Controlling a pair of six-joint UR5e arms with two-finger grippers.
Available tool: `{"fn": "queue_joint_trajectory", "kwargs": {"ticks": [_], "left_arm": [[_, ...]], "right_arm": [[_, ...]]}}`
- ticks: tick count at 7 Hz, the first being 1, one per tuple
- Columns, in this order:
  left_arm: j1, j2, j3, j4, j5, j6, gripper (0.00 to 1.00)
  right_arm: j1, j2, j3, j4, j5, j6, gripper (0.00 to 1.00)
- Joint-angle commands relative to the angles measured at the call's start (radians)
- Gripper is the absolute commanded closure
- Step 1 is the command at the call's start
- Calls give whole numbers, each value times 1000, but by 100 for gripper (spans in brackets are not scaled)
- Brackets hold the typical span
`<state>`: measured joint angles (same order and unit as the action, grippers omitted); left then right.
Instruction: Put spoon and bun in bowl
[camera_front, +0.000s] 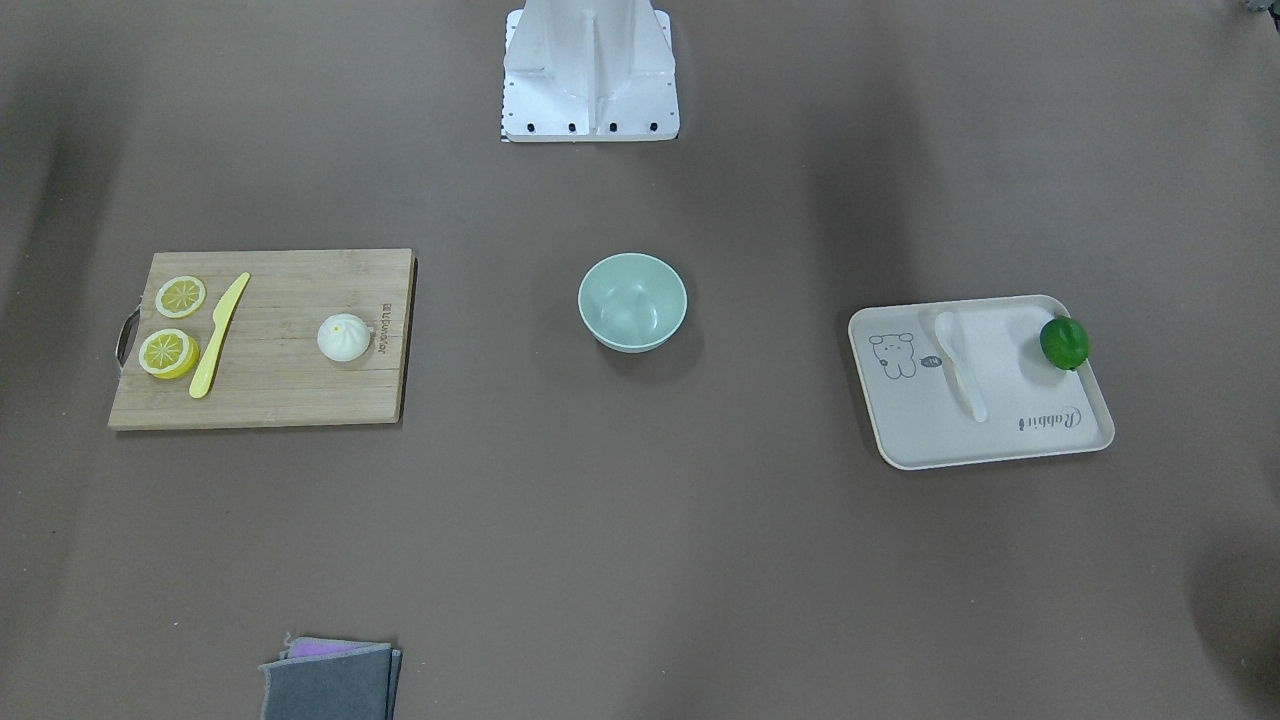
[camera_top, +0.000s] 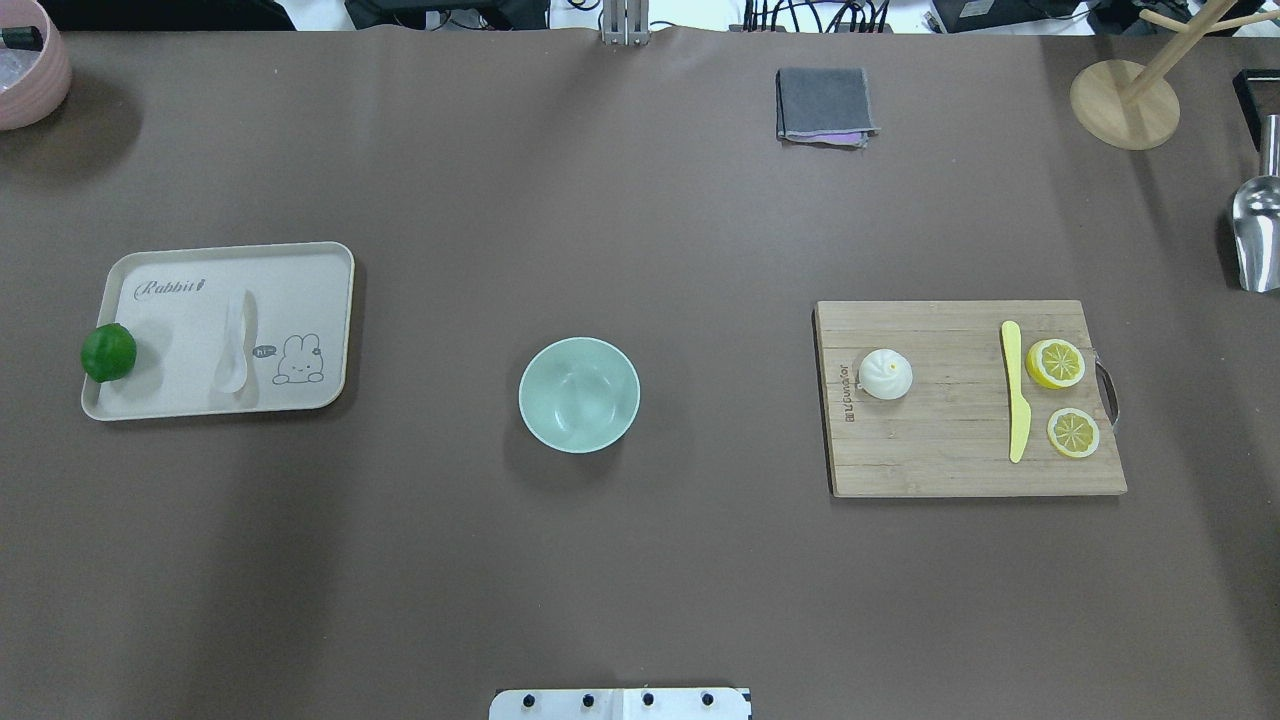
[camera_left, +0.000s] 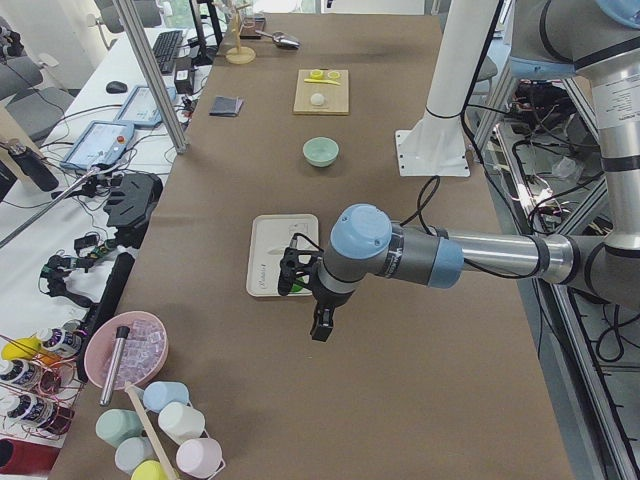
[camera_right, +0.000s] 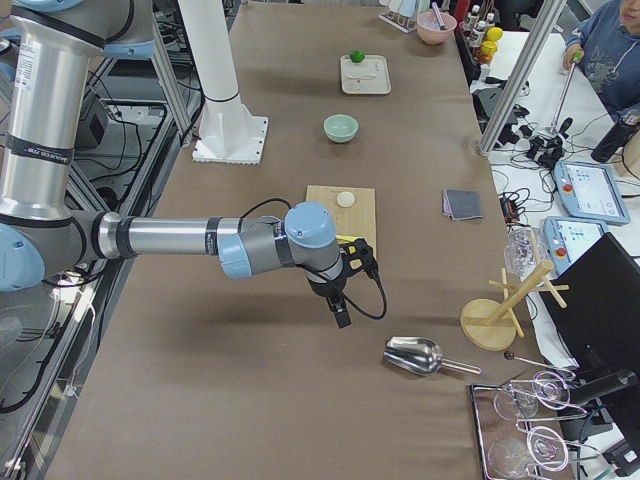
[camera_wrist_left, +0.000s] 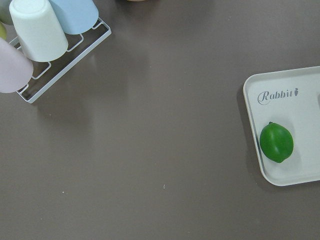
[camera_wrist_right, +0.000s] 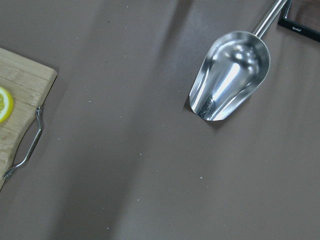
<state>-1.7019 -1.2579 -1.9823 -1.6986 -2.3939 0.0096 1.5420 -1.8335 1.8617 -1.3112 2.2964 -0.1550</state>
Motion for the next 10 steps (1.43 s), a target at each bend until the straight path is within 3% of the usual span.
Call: {"fn": "queue_joint_trajectory", "kwargs": {"ticks": [1, 2, 10], "left_arm": [[4, 44, 57, -60, 1, 77, 1], [2, 60, 66, -123, 1, 123, 1], [1, 60, 79, -171, -8, 116, 1]], "right_arm": [[3, -6, -12, 0, 0, 0, 0], [3, -1, -13, 0, 0, 0, 0], [10, -26, -30, 10, 89, 0, 0]]}}
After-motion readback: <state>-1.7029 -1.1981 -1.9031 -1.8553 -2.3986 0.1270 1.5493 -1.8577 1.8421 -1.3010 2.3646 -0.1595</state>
